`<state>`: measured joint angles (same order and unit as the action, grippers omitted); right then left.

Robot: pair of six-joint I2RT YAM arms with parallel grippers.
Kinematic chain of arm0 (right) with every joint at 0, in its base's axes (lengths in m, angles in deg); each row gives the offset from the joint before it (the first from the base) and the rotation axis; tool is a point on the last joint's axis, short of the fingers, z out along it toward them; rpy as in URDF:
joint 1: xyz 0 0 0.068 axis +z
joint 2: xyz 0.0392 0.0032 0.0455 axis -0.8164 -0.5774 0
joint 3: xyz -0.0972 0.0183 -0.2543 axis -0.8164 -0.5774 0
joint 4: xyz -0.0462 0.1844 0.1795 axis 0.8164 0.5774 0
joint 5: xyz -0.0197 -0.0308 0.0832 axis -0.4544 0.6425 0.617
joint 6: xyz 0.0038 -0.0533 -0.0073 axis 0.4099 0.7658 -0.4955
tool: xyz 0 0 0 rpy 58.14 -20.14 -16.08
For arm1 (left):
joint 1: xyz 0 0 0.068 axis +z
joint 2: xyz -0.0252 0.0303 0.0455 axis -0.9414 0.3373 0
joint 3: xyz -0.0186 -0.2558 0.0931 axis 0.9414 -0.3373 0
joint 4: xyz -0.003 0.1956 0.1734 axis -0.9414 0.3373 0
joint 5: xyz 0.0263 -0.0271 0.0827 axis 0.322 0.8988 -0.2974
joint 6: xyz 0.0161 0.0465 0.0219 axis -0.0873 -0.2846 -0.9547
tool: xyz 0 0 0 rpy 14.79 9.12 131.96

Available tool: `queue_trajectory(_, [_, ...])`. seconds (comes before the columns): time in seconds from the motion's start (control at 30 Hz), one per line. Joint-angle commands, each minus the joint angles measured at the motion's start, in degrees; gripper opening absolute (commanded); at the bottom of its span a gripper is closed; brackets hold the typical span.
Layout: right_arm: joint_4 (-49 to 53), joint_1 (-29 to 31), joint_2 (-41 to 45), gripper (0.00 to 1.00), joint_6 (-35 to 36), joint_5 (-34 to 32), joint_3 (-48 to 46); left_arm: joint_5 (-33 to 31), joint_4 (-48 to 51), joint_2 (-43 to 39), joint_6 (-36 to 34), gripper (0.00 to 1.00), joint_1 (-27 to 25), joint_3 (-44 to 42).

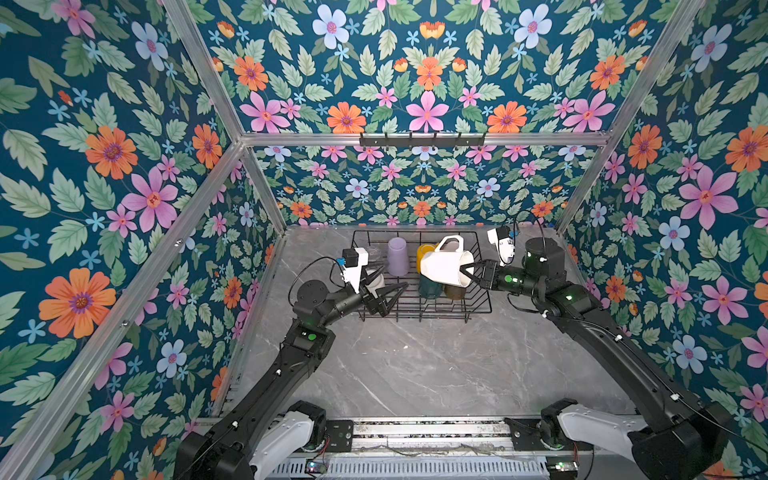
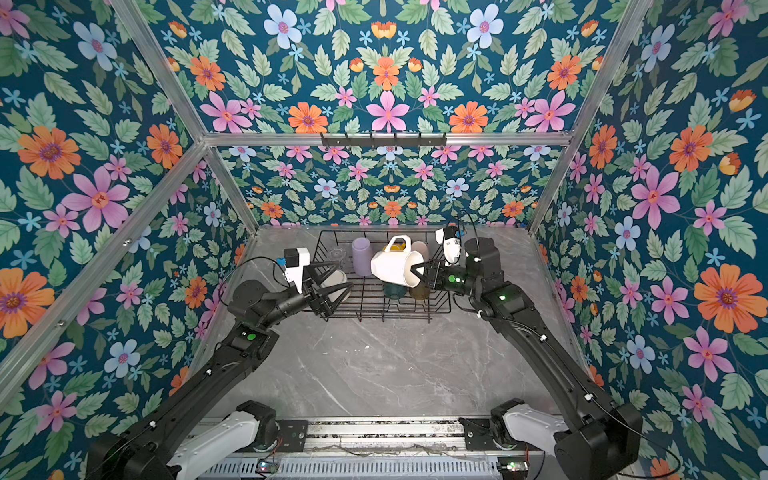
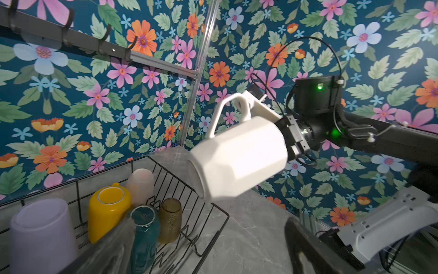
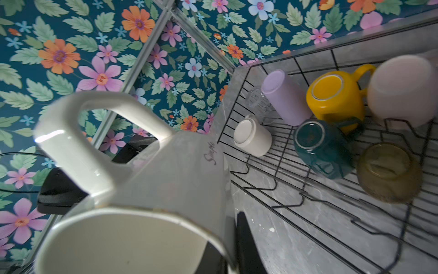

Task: Load the cups into the dish rack
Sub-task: 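Carry the white mug over the rack while the left gripper reaches toward it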

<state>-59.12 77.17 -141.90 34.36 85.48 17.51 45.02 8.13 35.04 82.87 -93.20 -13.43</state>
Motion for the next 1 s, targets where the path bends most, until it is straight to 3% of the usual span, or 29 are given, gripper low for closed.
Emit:
queue_trajectory(0.0, [-13.4, 0.0, -1.3, 0.00, -0.2, 8.3, 0.3, 6.0, -4.3, 0.0, 1.0, 0.99, 0.1, 0.0])
queue_trajectory(0.4, [-29.0, 0.4, -3.6, 0.00, -4.0, 21.8, -2.0, 11.5, -7.4, 1.4, 2.5, 1.00, 0.0, 0.7])
queue_trajectory(0.97, [-26.1, 6.6, -7.6, 0.00, -0.4, 25.5, 1.0, 13.5, -8.5, 1.0, 2.6, 0.99, -0.1, 0.7])
